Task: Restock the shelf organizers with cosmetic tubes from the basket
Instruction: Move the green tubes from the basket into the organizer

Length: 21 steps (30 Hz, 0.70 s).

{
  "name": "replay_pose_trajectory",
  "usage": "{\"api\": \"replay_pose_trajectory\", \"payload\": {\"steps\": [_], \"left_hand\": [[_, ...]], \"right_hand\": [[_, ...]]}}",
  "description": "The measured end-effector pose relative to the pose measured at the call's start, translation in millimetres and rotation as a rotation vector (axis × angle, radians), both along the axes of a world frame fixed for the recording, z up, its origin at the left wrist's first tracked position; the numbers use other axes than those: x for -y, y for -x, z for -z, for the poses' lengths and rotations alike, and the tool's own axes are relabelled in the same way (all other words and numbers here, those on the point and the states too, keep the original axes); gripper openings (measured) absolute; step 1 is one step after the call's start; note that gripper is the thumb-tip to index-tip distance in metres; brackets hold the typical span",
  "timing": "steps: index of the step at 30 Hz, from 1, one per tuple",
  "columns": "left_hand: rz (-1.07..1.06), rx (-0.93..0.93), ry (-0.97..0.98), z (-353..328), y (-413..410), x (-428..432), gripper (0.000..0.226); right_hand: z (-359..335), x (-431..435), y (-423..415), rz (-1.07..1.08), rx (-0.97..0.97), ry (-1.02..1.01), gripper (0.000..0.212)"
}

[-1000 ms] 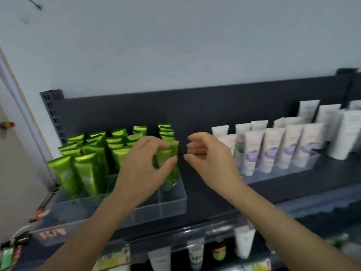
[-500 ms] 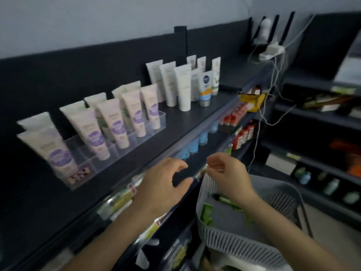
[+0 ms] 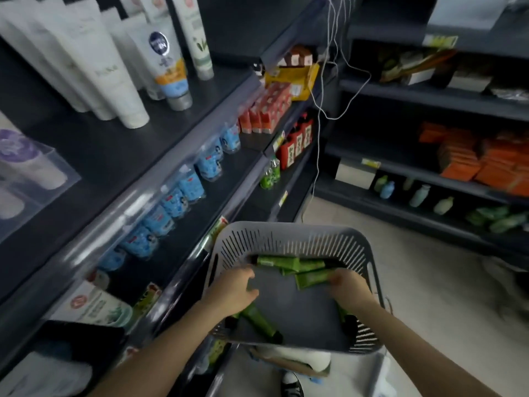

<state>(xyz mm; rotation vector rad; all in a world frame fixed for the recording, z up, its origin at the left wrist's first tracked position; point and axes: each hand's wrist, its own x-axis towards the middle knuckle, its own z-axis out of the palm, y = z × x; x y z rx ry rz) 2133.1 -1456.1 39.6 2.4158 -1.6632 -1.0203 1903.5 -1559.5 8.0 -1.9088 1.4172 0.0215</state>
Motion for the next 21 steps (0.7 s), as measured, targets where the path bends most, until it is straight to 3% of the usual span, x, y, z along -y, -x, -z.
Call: {"api": "replay_pose_trajectory", "payload": {"steps": [3,10,16,19,21], "left_hand": [[0.012,0.029,-0.124,37,1,13,0.014],[-0.237,-0.050,-0.327,115,2,28,0.036],[-0.633,-0.392,-0.490,132,25,37,0.004],[-0.765,-0.457,-0.543,149,31,44,0.032],[-0.906,-0.428,-0.508,166,33,46,0.037]], "right_hand": [[39,14,3,-0.074,-0.147,-0.074,0.021],[102,54,-21,-0.223,-0.290,-0.042,0.021],[130,71,-33,-0.466,-0.516,0.091,0.032],[142,74,-36,-0.546,-0.589,0.158,0.032],[146,74,-39,-0.567,-0.631,0.177,0.033]]}}
